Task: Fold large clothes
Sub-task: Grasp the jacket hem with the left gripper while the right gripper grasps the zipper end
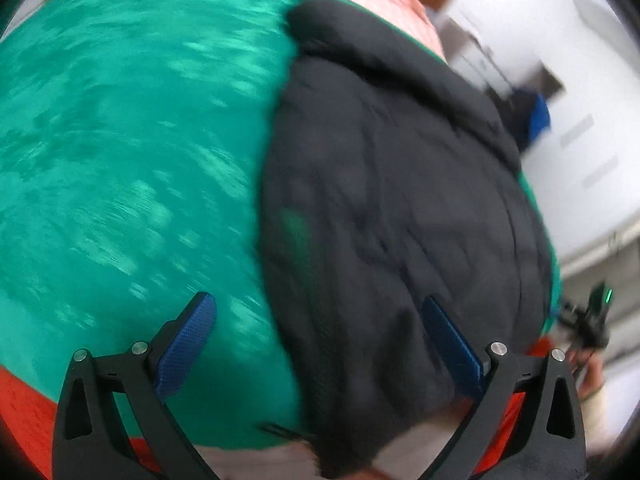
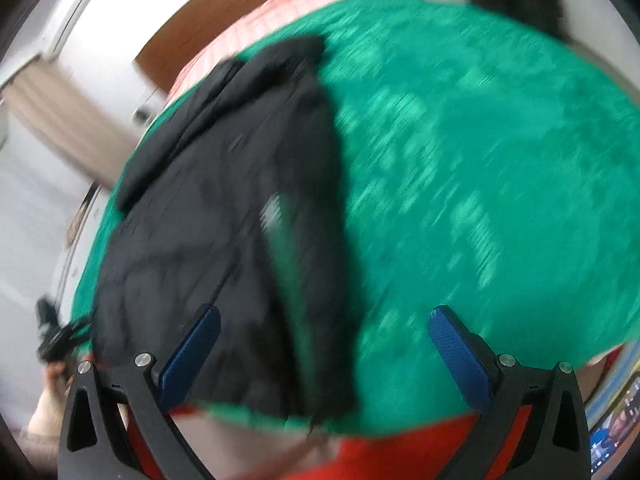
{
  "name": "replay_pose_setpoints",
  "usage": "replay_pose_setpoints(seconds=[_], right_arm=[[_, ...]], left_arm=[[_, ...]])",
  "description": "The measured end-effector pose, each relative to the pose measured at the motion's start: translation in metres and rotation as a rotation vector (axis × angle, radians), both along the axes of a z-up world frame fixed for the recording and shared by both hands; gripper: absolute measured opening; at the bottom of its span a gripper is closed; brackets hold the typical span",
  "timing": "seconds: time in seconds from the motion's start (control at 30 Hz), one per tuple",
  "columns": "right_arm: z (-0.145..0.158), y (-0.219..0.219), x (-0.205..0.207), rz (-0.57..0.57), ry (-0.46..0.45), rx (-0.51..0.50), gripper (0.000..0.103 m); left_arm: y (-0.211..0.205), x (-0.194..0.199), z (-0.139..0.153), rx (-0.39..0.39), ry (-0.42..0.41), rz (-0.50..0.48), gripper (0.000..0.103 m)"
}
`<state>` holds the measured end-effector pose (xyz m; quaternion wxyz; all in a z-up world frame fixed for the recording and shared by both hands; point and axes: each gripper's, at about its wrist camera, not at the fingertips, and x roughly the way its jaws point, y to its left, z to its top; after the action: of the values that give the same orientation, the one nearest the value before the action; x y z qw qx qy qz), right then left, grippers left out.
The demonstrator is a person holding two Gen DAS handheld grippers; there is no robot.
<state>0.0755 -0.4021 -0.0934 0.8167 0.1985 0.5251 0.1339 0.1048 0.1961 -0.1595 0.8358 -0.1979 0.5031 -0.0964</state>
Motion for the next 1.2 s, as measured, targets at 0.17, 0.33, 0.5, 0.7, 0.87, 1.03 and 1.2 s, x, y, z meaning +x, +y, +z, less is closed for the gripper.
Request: replay_pose_setpoints(seconds=[0.17,0.33,0.5,0.7,0.87,1.03,1.2], right_arm=[[-0.020,0.030,-0.002,0.126,0.098,0.054,0.082],[-0.019,0.035,0.001,0.048,0.111,-0.005,0.029],[0.017,0.041,-0.018,0.077,0.029,-0.028,0.020],[0.039,0.028,-0.068,0.110,0.112,0.046,0.019],[0.053,0.012,-0.104,0.087,0.173,0.185,0.018],[0.118,-0.001,-0.067,0.065,0.002,0.364,0.018],[0.177,0.018,0.061,0.145,-0.213,0.359,0.018]], left_arm=[[-0.035,-0.010,-0.001,0.052,-0.001,-0.141,0.094],[-0.027,-0.016,0.005,0.154,0.022,-0.129,0.038],[0.000,-0.030,0.033,0.085,0.036,-0.115,0.017],[0.008,-0.077,0.040,0.074,0.131,-0.196,0.017],[0.027,-0.120,0.055,0.026,0.183,-0.216,0.016],[0.065,-0.085,0.132,-0.122,0.022,-0.163,0.014],[0.082,0.021,0.206,-0.080,-0.217,-0.162,0.015]])
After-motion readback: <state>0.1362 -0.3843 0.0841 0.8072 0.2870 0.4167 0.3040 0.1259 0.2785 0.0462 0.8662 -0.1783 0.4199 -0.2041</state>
